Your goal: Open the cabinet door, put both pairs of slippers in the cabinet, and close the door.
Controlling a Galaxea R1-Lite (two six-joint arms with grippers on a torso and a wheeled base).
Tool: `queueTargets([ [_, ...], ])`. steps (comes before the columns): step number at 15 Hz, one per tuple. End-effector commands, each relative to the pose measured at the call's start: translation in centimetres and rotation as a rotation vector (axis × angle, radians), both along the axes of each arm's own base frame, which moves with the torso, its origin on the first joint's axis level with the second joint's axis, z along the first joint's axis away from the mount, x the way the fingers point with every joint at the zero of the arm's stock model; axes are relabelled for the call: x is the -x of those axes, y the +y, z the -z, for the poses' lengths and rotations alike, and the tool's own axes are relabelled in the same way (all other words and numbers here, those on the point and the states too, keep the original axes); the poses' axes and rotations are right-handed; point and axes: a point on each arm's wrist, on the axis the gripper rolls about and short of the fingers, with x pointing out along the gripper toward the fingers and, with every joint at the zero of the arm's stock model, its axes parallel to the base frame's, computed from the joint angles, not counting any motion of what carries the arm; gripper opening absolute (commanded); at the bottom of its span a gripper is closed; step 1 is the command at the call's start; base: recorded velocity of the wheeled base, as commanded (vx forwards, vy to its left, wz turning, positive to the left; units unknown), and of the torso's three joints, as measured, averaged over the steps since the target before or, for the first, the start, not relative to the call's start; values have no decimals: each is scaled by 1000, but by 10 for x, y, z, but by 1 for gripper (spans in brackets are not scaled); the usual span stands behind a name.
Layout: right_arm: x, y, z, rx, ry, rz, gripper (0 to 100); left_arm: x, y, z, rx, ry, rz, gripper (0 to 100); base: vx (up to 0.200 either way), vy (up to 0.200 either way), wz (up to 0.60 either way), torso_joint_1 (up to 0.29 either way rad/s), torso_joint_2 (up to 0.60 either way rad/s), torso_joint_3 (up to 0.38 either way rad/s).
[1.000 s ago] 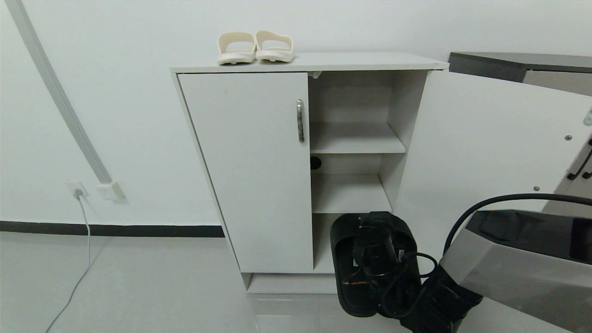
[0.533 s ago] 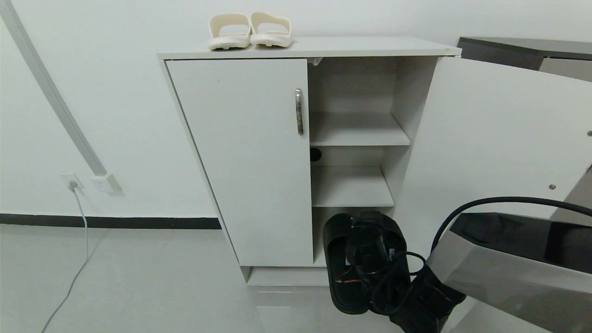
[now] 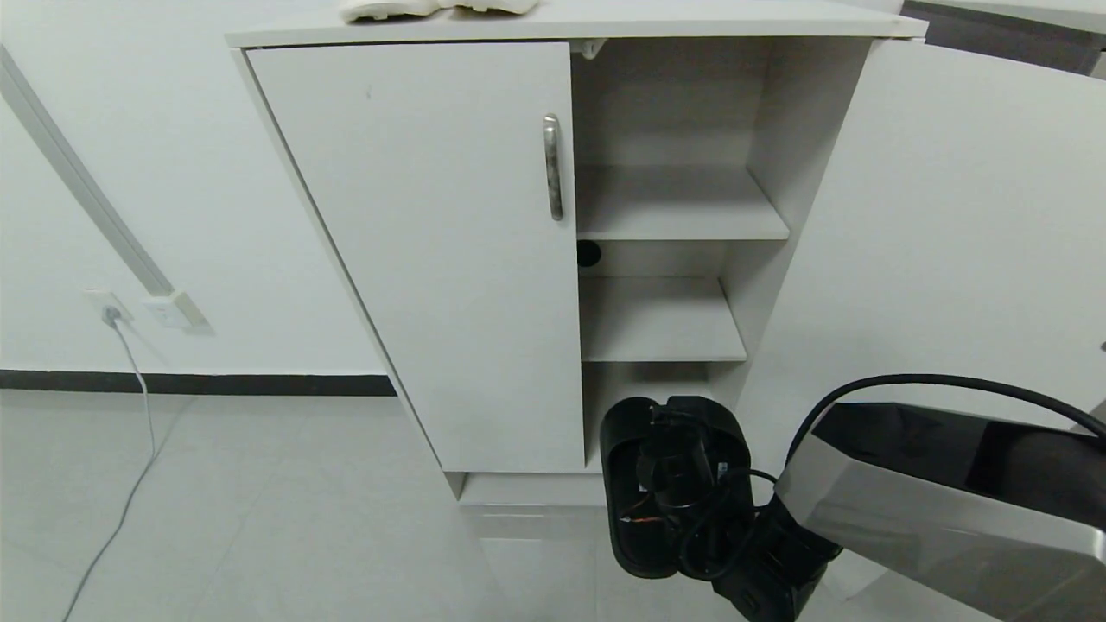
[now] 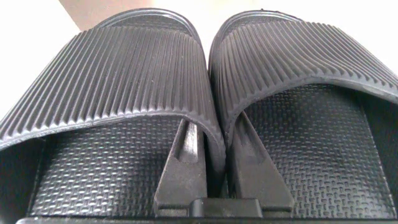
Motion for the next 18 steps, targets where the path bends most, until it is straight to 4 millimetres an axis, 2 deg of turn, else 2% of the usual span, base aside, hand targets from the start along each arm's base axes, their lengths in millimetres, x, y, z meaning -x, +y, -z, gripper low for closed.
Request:
queueTargets([
  [1,-1,0,1,-4,-7,2,0,0,0,0,0,0,0,0,0,0,0,7,2,-149],
  [3,-8,-4,1,6,-38,12,0,0,0,0,0,0,0,0,0,0,0,5,2,-73],
  [8,-24,-14,3,60,-262,22,0,0,0,0,0,0,-2,0,0,0,0,0,0,0],
  [17,-26,-15,-9,41,-295,27,0,0,0,0,0,0,0,0,0,0,0,0,0,0],
  [18,-26,-15,-10,41,-295,27,0,0,0,0,0,0,0,0,200,0,0,2,2,7],
])
